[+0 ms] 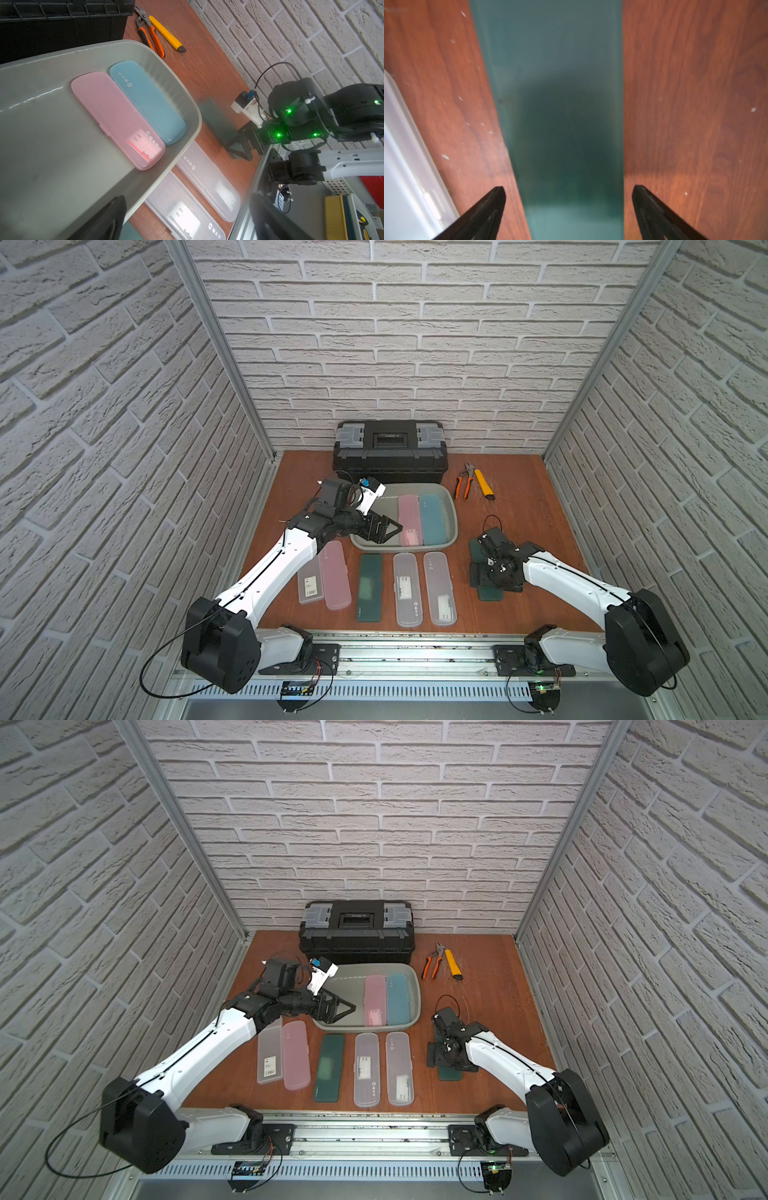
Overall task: Put the pencil case into the storage box
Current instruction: Pick up the pencil case from the center of the board.
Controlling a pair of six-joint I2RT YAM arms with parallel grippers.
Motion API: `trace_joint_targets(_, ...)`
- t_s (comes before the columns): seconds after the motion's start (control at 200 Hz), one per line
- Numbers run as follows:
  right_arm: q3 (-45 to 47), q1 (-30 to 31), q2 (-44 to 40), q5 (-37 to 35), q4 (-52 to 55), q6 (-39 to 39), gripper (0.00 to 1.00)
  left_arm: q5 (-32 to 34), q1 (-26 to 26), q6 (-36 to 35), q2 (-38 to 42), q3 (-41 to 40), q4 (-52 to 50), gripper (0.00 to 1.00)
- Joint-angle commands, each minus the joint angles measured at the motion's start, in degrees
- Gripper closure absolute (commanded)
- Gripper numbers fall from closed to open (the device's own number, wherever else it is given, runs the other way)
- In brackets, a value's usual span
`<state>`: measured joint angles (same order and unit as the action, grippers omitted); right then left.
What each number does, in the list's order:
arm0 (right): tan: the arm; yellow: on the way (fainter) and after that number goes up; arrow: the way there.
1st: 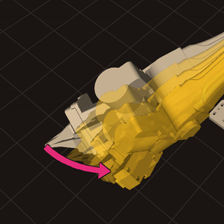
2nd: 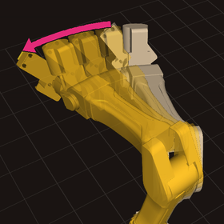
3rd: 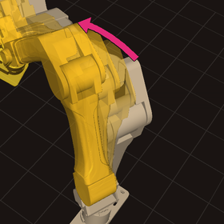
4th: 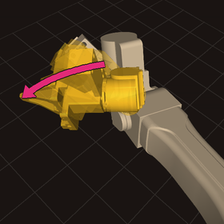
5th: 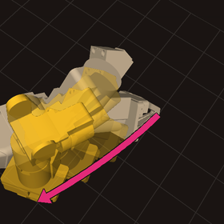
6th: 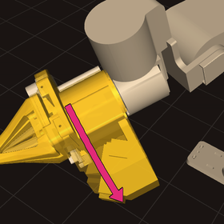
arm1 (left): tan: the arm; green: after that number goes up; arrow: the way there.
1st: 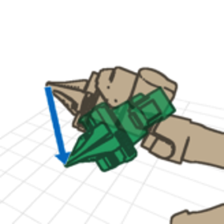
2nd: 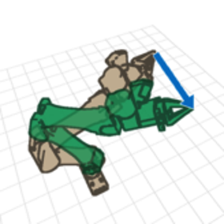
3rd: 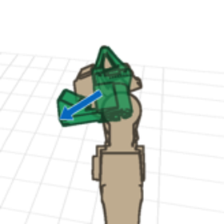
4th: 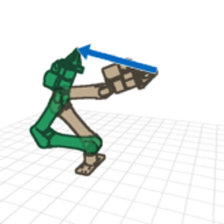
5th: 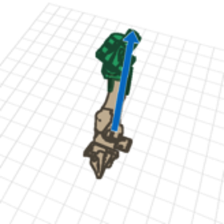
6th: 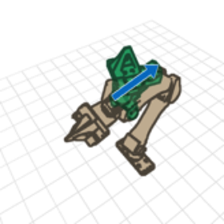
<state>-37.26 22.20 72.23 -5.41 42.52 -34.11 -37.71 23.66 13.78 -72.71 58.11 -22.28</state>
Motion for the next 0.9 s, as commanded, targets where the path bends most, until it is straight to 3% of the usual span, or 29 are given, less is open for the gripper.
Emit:
trace_joint_targets(0.0,0.4,0.5,-0.6,-0.1,0.8,-0.7,0.00,-1.3,-0.2,0.3,0.4,-0.6,2.1,0.01)
trace_joint_targets(0.52,0.8,2.0,6.7,0.6,-4.1,-1.8,0.06,-1.0,-0.1,0.3,1.5,-0.9,2.2,0.02)
trace_joint_targets(0.755,0.7,3.5,6.7,-2.4,-3.9,-3.0,0.23,0.7,-0.3,-0.5,2.7,-0.8,1.9,0.01)
trace_joint_targets(0.895,0.1,4.1,4.7,-3.5,-3.7,-3.9,0.31,5.6,-0.6,-1.2,9.3,-3.8,4.4,0.02)
